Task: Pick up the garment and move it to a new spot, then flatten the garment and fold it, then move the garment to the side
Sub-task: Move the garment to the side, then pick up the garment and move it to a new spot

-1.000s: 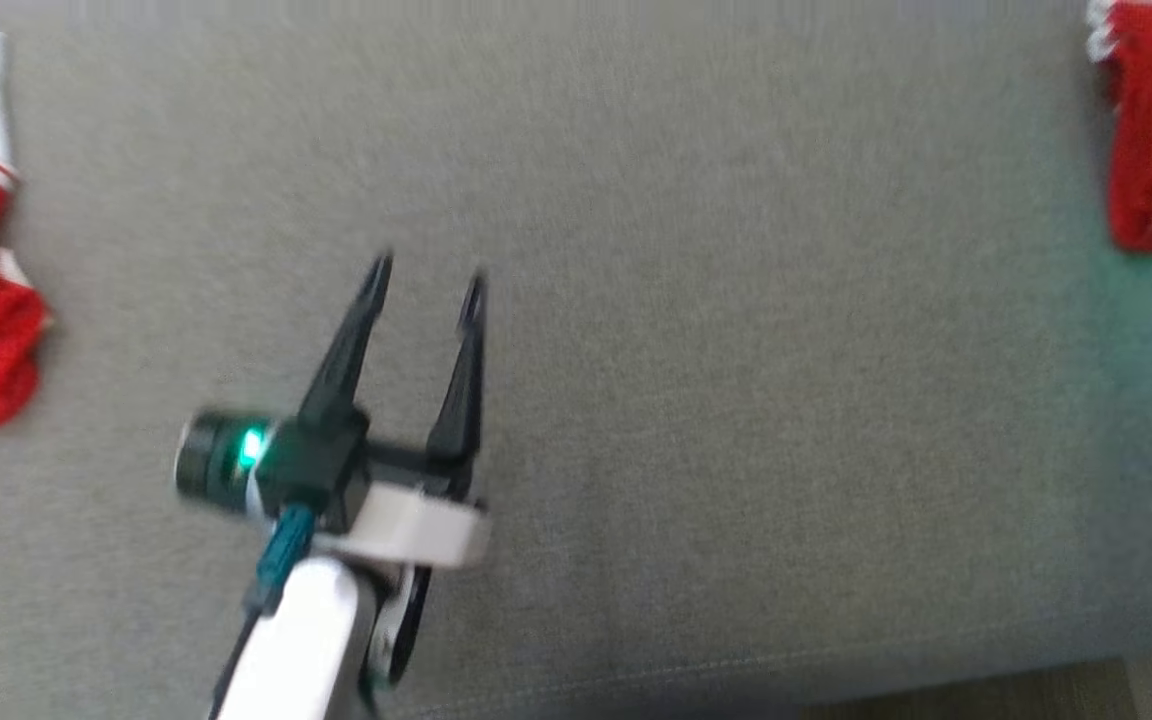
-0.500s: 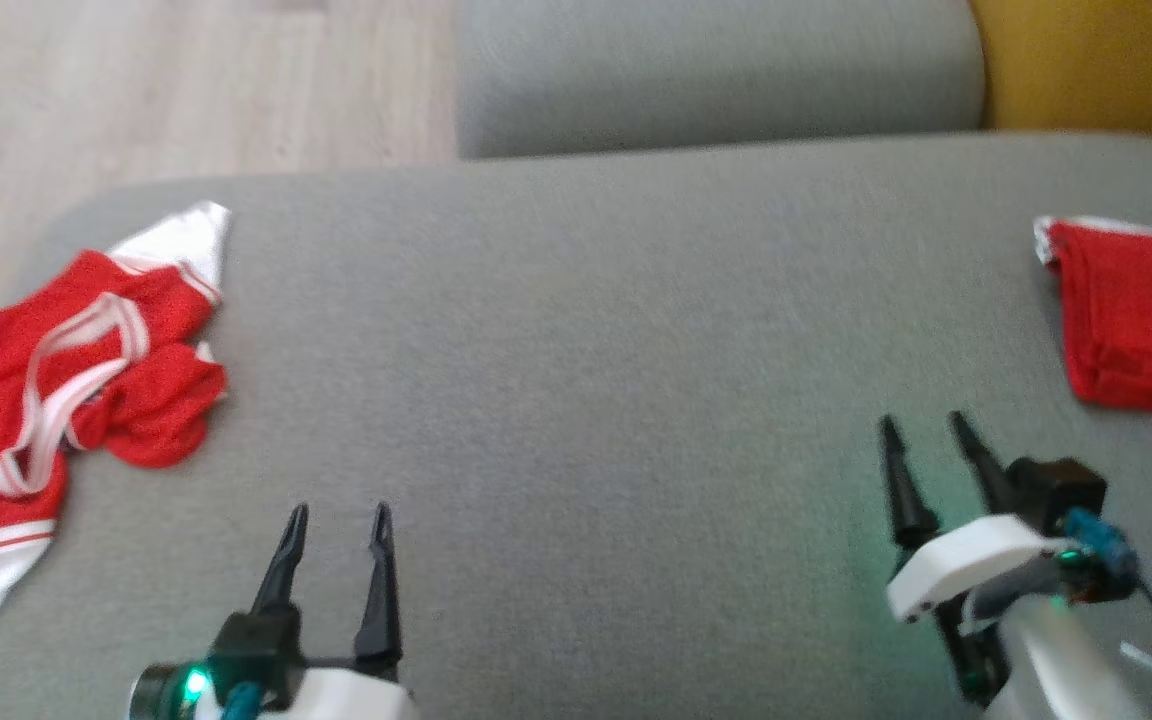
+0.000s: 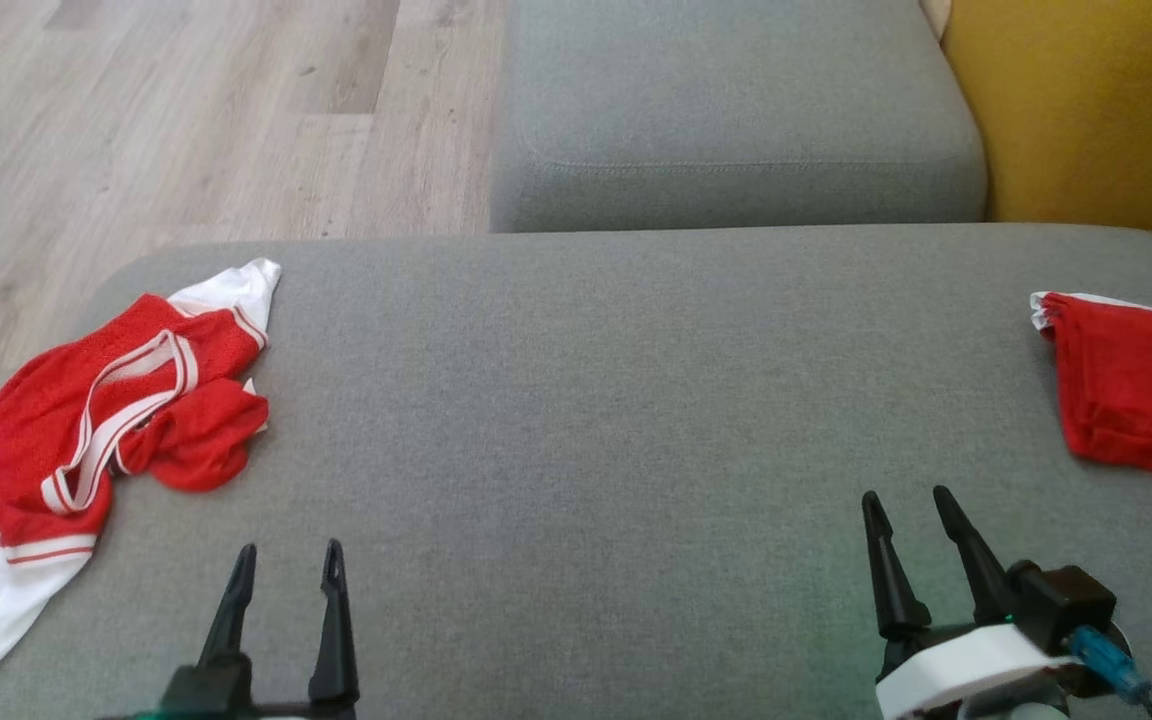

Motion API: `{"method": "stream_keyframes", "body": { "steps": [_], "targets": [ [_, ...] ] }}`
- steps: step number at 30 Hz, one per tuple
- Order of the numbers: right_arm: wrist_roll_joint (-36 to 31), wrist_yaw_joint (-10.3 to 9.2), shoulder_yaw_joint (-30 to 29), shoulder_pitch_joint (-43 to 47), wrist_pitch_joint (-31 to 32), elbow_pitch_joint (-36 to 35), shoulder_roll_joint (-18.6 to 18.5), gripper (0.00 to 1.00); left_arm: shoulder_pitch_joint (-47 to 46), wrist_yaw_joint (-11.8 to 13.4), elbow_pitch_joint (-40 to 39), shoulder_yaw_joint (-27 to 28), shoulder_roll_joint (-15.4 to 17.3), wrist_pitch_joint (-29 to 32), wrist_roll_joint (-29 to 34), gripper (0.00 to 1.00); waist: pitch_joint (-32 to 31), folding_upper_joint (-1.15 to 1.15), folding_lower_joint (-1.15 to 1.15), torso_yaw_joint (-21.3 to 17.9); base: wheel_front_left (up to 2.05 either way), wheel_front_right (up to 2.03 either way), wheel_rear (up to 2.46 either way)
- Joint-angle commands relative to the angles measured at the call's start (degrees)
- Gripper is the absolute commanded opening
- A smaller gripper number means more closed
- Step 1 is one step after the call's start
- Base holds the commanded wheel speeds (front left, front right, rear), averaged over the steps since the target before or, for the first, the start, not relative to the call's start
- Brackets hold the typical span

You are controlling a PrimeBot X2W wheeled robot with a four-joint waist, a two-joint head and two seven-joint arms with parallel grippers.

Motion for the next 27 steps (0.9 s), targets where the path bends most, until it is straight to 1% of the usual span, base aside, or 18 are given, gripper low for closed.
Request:
{"method": "stream_keyframes", "body": {
  "steps": [1,8,10,17,22,27],
  "targets": [
    [-0.51,-0.05,1.05,-2.25,-0.62,-2.46,0.15,1.0,-1.62,0.01,-2.29,2.19,-0.29,-0.29,0.61,1.0,-0.17,0.0,0.01,-0.15,0.0,0.0,0.0],
    [-1.49,-0.05,0.48,0.15,-0.63,-3.36,0.41,1.0,0.5,-1.0,-1.66,3.53,0.0,-0.29,1.86,1.0,-1.22,0.0,0.01,-0.12,0.0,0.0,0.0],
    [-1.55,-0.05,0.51,0.33,-0.63,-3.26,0.47,1.0,0.5,-1.04,-1.31,3.16,0.35,-0.29,2.73,1.0,-1.34,0.0,0.01,-0.08,0.0,0.0,0.0],
    [-1.58,-0.05,0.57,0.24,-0.63,-3.12,0.63,1.0,0.09,-1.2,-0.57,2.74,0.7,-0.29,2.88,1.0,-1.43,0.0,0.01,-0.01,0.0,0.0,0.0],
    [-1.69,-0.05,-1.25,0.39,-0.63,-3.86,0.73,1.0,-0.21,-1.22,-0.04,2.71,0.92,-0.29,2.79,1.0,-1.49,0.0,0.01,-0.07,0.0,0.0,0.0],
    [-1.29,-0.05,-1.75,0.64,-0.63,-4.37,0.77,1.0,-0.51,-1.31,0.07,2.68,1.09,-0.29,2.7,1.0,-1.49,0.0,0.01,0.02,0.0,0.0,0.0]
  ]
}}
